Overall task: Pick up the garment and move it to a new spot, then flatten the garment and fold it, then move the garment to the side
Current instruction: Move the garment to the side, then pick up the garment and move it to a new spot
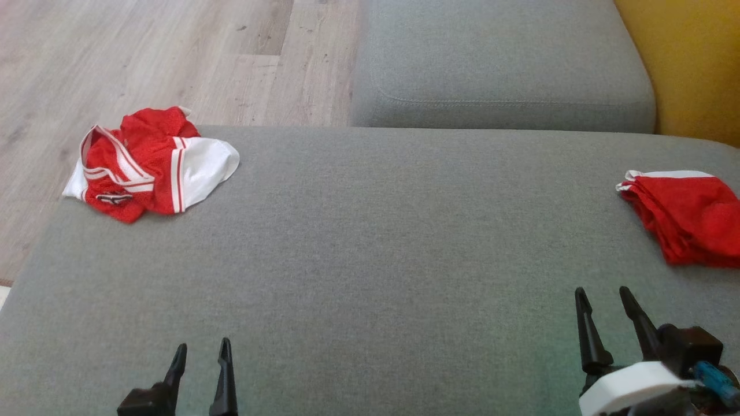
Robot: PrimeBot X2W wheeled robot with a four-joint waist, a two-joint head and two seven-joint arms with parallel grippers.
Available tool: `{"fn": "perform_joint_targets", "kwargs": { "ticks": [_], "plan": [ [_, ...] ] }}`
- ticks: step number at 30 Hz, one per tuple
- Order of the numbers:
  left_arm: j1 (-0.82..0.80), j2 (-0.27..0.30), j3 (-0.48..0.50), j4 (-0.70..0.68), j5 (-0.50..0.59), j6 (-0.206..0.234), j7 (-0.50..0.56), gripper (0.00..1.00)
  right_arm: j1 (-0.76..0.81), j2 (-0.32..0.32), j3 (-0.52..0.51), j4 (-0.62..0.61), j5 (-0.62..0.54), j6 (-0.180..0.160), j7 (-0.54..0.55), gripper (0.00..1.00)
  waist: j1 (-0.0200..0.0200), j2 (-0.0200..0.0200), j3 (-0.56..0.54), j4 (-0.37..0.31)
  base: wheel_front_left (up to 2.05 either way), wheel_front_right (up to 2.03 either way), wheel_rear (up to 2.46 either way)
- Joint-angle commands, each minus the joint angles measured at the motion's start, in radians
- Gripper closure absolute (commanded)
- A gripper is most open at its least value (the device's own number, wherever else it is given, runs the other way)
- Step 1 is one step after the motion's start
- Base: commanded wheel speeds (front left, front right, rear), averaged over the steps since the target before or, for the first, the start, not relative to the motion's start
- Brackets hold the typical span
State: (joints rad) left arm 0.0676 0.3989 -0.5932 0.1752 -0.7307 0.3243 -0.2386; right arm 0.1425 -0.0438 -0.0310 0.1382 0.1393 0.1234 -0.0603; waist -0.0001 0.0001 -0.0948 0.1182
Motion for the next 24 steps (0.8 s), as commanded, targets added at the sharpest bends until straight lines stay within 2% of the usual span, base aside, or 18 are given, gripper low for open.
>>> {"fn": "perform_joint_targets", "kwargs": {
  "ticks": [1,9,13,17,24],
  "plan": [
    [-0.060,0.022,0.030,-0.030,0.001,-0.001,-0.002,0.00,-0.025,-0.007,0.029,-0.035,0.002,0.007,-0.013,0.00,0.0001,-0.0001,-0.001,-0.004,0.00,0.00,0.00],
    [-0.066,0.024,0.028,-0.038,0.000,0.002,0.000,0.00,-0.022,-0.006,0.037,-0.030,0.007,0.007,-0.006,0.00,0.0001,-0.0001,-0.001,-0.006,0.00,0.00,0.00],
    [-0.072,0.025,0.024,-0.040,0.002,0.003,0.002,0.00,-0.017,-0.006,0.034,-0.031,0.006,0.007,-0.003,0.00,0.0001,-0.0001,-0.002,0.018,0.00,0.00,0.00],
    [-0.084,0.028,0.023,-0.042,0.008,0.004,0.006,0.00,-0.011,-0.006,0.028,-0.034,0.009,0.007,-0.007,0.00,0.0001,-0.0001,-0.002,0.086,0.00,0.00,0.00],
    [-0.092,0.057,0.038,-0.060,0.015,0.017,0.011,0.00,-0.016,-0.006,0.032,-0.029,0.034,0.007,-0.030,0.00,0.0001,-0.0001,0.005,0.274,0.00,0.00,0.00]
  ]
}}
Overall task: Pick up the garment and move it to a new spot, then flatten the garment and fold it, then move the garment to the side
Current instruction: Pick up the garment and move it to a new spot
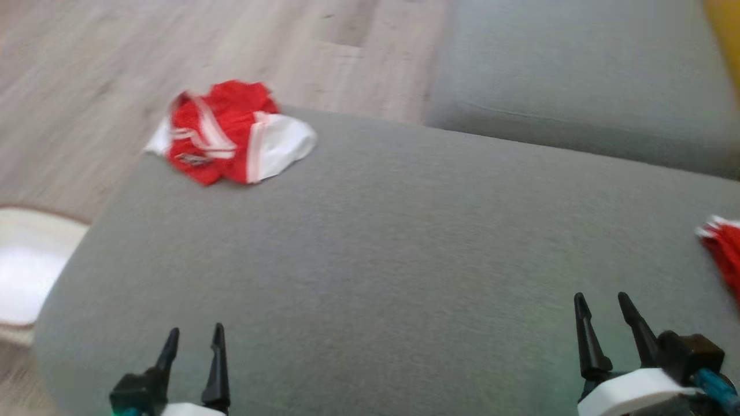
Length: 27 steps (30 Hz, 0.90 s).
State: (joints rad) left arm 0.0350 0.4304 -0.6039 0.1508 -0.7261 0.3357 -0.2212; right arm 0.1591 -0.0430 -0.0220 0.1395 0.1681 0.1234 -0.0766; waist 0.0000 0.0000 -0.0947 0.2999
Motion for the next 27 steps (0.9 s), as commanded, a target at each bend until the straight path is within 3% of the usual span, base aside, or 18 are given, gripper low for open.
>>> {"fn": "perform_joint_targets", "kwargs": {
  "ticks": [1,8,19,23,27],
  "plan": [
    [-0.058,0.031,0.052,-0.042,0.011,0.009,-0.005,0.00,-0.035,-0.007,0.025,-0.027,0.010,0.007,-0.017,0.00,0.0000,0.0000,0.006,0.118,0.00,0.00,0.00],
    [-0.029,0.049,0.102,-0.090,0.004,0.044,-0.018,0.00,-0.090,-0.007,0.077,-0.013,0.007,0.007,-0.017,0.00,0.0000,0.0000,0.052,0.193,0.00,0.00,0.00],
    [0.032,0.048,0.178,-0.179,0.020,0.074,-0.037,0.00,-0.178,-0.007,0.139,0.034,-0.005,0.007,-0.031,0.00,0.0000,0.0000,0.086,0.214,0.00,0.00,0.00],
    [0.013,0.082,0.177,-0.219,0.020,0.052,-0.009,0.00,-0.175,-0.007,0.120,0.019,-0.006,0.007,-0.046,0.00,0.0000,0.0000,0.084,0.214,0.00,0.00,0.00],
    [-0.058,0.162,0.222,-0.290,0.012,0.038,0.055,0.00,-0.139,-0.007,0.080,-0.011,-0.012,0.007,-0.046,0.00,0.0000,0.0000,0.085,0.218,0.00,0.00,0.00]
  ]
}}
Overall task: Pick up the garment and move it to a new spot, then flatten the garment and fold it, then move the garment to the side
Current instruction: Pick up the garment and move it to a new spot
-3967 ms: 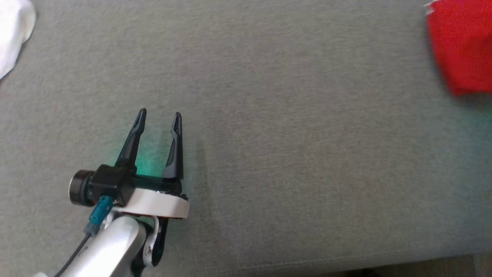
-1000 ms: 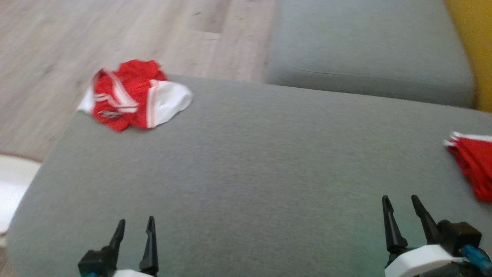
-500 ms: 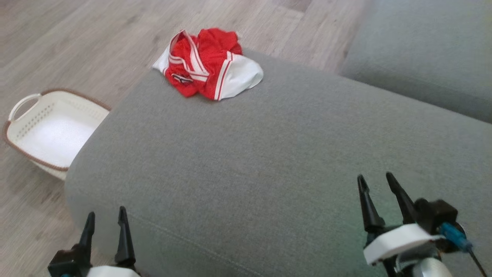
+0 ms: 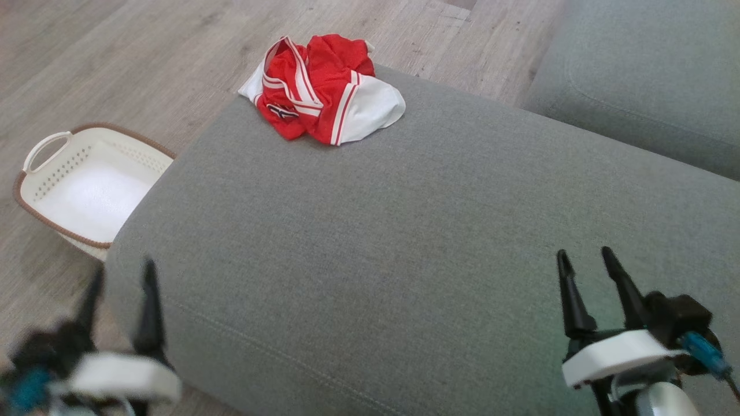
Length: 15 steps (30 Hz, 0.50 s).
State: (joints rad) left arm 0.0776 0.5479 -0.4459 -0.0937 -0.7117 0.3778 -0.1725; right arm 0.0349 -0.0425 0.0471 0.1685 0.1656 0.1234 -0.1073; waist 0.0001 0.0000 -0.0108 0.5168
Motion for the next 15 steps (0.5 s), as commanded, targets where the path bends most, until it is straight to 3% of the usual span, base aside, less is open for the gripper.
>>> {"fn": "perform_joint_targets", "kwargs": {
  "ticks": [1,4,9,15],
  "plan": [
    [-0.131,0.070,0.080,-0.062,-0.005,-0.009,0.028,0.00,-0.003,-0.008,0.002,-0.050,-0.012,0.007,-0.014,0.00,-0.0001,0.0000,0.002,0.002,0.00,0.00,0.00],
    [-0.238,0.150,0.136,-0.084,-0.006,-0.027,0.081,0.00,0.017,-0.008,-0.016,-0.101,-0.037,0.007,0.009,0.00,-0.0001,0.0000,0.041,-0.022,0.00,0.00,0.00],
    [-0.451,0.225,0.226,-0.039,-0.041,-0.067,0.136,0.00,-0.025,-0.008,-0.036,-0.221,-0.108,0.007,0.073,0.00,-0.0001,0.0000,0.145,-0.105,0.00,0.00,0.00],
    [-0.703,0.230,0.258,0.166,-0.087,-0.130,0.180,0.00,-0.120,-0.008,-0.022,-0.365,-0.189,0.007,0.157,0.00,-0.0001,0.0000,0.273,-0.211,0.00,0.00,0.00]
  ]
}}
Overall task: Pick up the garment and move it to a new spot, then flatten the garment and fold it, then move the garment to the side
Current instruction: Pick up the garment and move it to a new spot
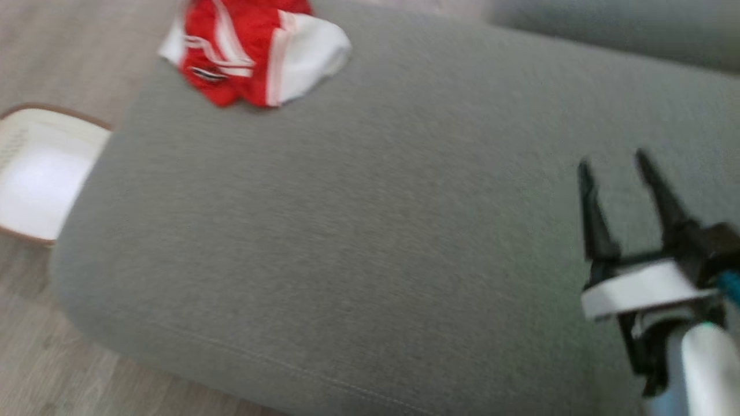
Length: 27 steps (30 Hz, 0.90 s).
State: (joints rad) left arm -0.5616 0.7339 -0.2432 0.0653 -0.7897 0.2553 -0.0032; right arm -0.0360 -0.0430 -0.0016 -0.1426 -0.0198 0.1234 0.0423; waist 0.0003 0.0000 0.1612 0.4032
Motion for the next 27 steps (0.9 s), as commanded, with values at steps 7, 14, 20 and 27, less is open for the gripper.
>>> {"fn": "perform_joint_targets", "kwargs": {
  "ticks": [7,14,20,27],
  "plan": [
    [-0.267,-0.017,-0.011,0.294,-0.003,-0.065,0.057,0.00,-0.113,-0.007,0.019,-0.186,-0.045,0.007,0.068,0.00,-0.0003,0.0000,0.223,-0.170,0.00,0.00,0.00],
    [-0.361,-0.081,-0.071,0.502,-0.007,-0.137,0.085,0.00,-0.105,-0.007,0.017,-0.261,-0.040,0.007,0.100,0.00,-0.0003,0.0000,0.327,-0.216,0.00,0.00,0.00],
    [-0.398,-0.144,-0.113,0.630,-0.019,-0.191,0.117,0.00,-0.094,-0.007,0.001,-0.308,-0.065,0.007,0.111,0.00,-0.0003,0.0000,0.391,-0.231,0.00,0.00,0.00],
    [-0.437,-0.188,-0.144,0.743,-0.026,-0.228,0.149,0.00,-0.092,-0.007,-0.003,-0.324,-0.068,0.007,0.105,0.00,-0.0003,0.0000,0.435,-0.239,0.00,0.00,0.00]
  ]
}}
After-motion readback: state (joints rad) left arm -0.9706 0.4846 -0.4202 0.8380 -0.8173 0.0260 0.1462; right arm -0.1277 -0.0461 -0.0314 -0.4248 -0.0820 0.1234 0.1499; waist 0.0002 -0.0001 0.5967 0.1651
